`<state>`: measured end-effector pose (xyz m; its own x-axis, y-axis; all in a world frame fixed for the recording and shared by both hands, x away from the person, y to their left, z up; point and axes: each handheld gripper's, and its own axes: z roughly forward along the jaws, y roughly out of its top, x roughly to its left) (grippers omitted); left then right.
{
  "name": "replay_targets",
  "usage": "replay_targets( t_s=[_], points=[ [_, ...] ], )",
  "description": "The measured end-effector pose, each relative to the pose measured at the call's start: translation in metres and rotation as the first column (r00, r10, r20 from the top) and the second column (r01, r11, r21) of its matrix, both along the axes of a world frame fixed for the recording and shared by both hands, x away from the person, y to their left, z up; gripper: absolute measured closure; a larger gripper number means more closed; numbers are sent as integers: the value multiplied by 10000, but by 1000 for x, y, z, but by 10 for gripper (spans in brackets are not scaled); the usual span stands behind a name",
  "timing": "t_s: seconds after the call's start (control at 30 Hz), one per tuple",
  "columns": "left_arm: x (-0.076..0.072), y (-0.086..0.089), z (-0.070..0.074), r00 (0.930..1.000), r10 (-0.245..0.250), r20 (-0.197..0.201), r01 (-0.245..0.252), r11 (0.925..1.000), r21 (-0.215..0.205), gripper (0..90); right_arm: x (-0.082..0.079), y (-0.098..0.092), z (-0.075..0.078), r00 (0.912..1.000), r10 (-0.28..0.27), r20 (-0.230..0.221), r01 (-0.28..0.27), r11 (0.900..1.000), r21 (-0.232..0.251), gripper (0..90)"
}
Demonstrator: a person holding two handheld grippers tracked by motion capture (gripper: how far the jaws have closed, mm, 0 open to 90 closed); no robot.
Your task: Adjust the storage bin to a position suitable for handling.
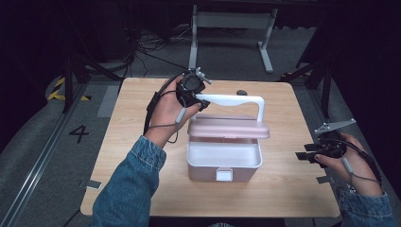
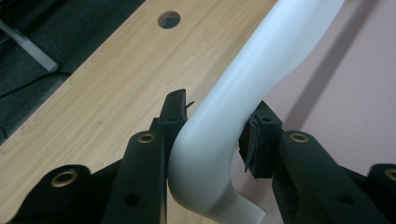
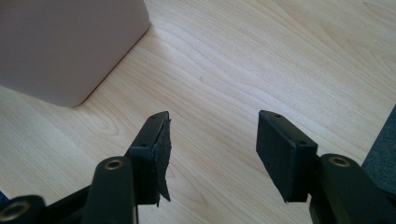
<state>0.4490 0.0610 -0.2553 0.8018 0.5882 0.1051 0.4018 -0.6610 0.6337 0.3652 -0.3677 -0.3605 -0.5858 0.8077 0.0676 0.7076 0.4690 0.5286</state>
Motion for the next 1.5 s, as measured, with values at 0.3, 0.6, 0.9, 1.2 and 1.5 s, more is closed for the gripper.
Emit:
replay_targets(
  t_s=[0.3,0.6,0.9,1.2,1.5],
  points=[
    [5,1,-2,9998,194,86,-192,9996,-189,658,-3,10,12,9944,473,949,-527,9970,560,472],
    [6,0,-2,9996,252,115,-251,9996,-147,656,-10,35,34,9750,1061,1953,-1451,9695,1977,599],
    [6,0,-3,9996,271,110,-269,9995,-149,656,-15,61,42,9418,1824,2824,-2811,8882,3635,900],
    [7,1,-4,9997,252,31,-251,9993,-277,658,-14,86,39,9119,1889,3644,-3545,8100,4672,900],
    [6,4,-4,9988,354,-328,-378,9964,-757,523,-13,89,38,9093,1789,3756,-3519,8122,4652,900]
  ],
)
